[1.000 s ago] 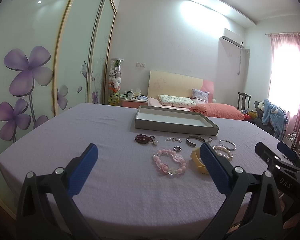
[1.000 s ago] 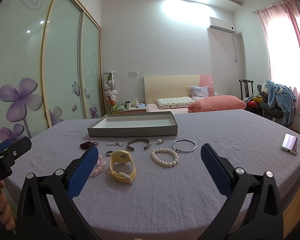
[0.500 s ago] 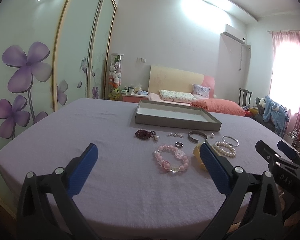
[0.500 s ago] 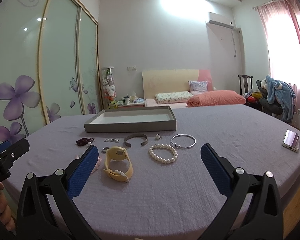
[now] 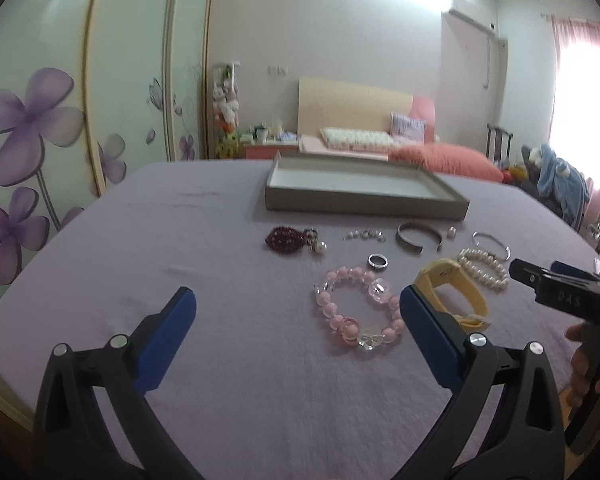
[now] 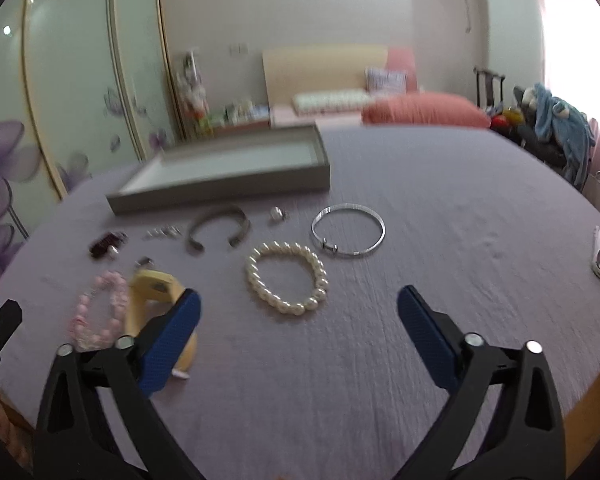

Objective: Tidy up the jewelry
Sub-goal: 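Grasp the pearl bracelet with the right tool while the left tool grasps the pink bead bracelet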

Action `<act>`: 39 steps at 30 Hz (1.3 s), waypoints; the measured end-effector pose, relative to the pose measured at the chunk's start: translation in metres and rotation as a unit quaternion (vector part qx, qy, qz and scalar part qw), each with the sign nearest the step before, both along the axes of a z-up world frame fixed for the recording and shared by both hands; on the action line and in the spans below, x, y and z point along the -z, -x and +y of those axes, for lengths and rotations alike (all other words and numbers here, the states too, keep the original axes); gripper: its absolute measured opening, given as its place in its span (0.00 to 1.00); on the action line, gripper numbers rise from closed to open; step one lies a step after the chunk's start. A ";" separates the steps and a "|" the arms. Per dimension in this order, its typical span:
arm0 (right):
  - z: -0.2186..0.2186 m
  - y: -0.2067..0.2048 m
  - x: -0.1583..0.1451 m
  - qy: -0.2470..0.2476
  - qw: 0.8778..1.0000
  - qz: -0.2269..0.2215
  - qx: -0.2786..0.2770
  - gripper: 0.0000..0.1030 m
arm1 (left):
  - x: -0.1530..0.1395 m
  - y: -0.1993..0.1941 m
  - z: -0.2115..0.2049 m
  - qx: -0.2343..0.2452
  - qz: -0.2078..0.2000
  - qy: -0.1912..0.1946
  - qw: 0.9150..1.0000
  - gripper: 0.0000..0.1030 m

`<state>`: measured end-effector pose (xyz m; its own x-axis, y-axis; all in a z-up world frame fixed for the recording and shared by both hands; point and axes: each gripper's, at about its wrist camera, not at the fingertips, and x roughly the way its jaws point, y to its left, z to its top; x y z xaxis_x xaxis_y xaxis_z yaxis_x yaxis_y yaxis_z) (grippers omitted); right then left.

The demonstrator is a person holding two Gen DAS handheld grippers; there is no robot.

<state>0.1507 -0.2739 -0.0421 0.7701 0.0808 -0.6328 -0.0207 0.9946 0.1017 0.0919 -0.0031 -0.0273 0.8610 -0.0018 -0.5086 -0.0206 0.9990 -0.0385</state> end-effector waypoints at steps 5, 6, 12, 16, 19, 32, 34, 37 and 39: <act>-0.006 -0.026 0.011 0.001 0.999 0.053 0.008 0.67 | 0.007 -0.024 0.002 0.008 0.030 0.003 1.000 0.96; -0.007 -0.029 0.011 -0.001 0.998 0.058 0.012 0.65 | 0.007 -0.028 0.003 0.009 0.034 0.004 0.999 0.96; -0.004 -0.044 0.016 0.021 0.996 0.080 0.017 0.48 | 0.013 -0.046 0.005 0.013 0.058 -0.002 0.998 0.96; 0.002 -0.046 0.019 0.039 0.996 0.084 0.009 0.33 | 0.019 -0.054 0.004 0.021 0.077 -0.005 0.997 0.96; 0.005 -0.042 0.018 0.044 0.996 0.080 -0.004 0.10 | 0.023 -0.061 0.003 0.029 0.091 -0.005 0.995 0.96; -0.007 -0.044 0.017 0.013 0.997 0.078 -0.008 0.10 | 0.037 -0.084 -0.005 0.041 0.166 0.020 0.985 0.59; -0.007 -0.045 0.017 0.010 0.997 0.078 -0.009 0.10 | 0.037 -0.085 -0.006 0.035 0.167 0.018 0.985 0.54; -0.008 -0.046 0.017 0.007 0.997 0.078 -0.010 0.10 | 0.036 -0.086 -0.009 0.031 0.173 0.014 0.984 0.44; -0.008 -0.046 0.017 0.005 0.997 0.078 -0.011 0.10 | 0.037 -0.085 -0.013 0.031 0.177 0.005 0.984 0.43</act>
<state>0.1962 -0.2821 -0.0589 0.6609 0.0896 -0.7451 -0.0272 0.9951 0.0954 0.1767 -0.0164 -0.0638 0.6286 -0.0560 -0.7757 0.0266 0.9984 -0.0505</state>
